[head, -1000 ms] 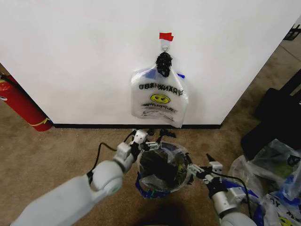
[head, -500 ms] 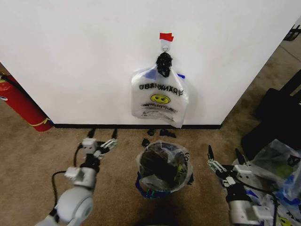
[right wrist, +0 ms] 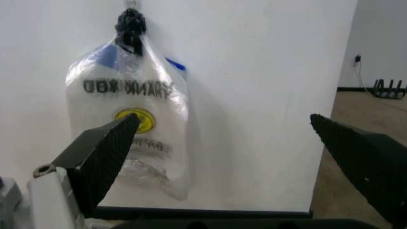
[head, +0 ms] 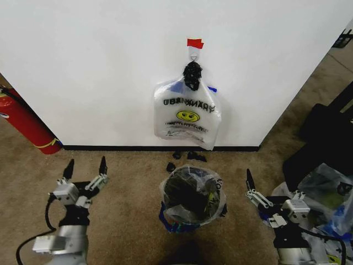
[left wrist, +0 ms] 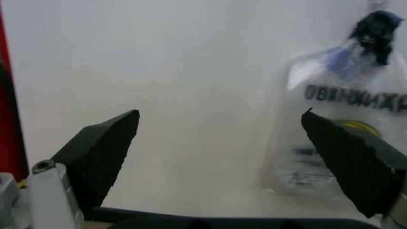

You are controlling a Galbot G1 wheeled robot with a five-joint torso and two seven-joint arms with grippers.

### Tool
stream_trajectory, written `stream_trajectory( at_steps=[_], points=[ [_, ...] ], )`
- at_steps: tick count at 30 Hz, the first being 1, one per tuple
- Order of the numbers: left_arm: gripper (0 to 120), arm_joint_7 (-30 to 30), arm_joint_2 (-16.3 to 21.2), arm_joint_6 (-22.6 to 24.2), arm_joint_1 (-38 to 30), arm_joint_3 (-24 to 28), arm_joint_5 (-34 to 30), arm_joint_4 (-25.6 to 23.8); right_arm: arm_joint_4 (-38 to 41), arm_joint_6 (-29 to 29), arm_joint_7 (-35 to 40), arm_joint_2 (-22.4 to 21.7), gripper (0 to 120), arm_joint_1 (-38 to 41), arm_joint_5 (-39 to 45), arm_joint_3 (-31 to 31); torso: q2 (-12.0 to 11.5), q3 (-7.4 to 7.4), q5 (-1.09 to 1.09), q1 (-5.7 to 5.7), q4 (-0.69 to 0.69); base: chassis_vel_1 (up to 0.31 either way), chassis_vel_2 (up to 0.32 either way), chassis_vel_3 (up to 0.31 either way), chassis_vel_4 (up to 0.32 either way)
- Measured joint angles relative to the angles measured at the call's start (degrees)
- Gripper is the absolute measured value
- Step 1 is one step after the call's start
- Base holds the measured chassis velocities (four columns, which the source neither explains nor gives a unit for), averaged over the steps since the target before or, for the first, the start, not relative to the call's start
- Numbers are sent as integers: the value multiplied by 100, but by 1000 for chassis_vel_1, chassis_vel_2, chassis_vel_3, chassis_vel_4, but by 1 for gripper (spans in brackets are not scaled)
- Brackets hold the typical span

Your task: Pick up the garbage bag from the wall and place it over the trash bin.

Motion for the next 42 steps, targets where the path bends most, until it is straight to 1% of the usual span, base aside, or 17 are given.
stream_trajectory(
  at_steps=[3, 10, 19, 26, 42],
  points=[
    [100, 6, -49, 24, 20, 119, 215, -78, 48, 53, 51, 17, 100, -51, -213, -92, -1, 0, 0, 0, 0, 0, 0, 0, 0],
    [100, -157, -193, 92, 35, 167, 319, -145, 61, 164, 108, 114, 100, -84, -294, -153, -1, 0, -1, 0, 0, 0, 0, 0, 0],
    [100, -227, -193, 104, 28, 326, 505, -144, -23, 294, 165, 264, 100, -93, -457, -183, -1, 0, -1, 0, 0, 0, 0, 0, 0],
    [100, -283, -218, 181, -11, 420, 643, -176, -95, 403, 192, 287, 100, -93, -563, -246, -1, 0, 0, 0, 0, 0, 0, 0, 0],
    [100, -301, -302, 273, 24, 530, 837, -201, -174, 287, 317, 308, 100, 27, -835, -264, -1, 0, 0, 0, 1, 0, 0, 0, 0]
  ],
)
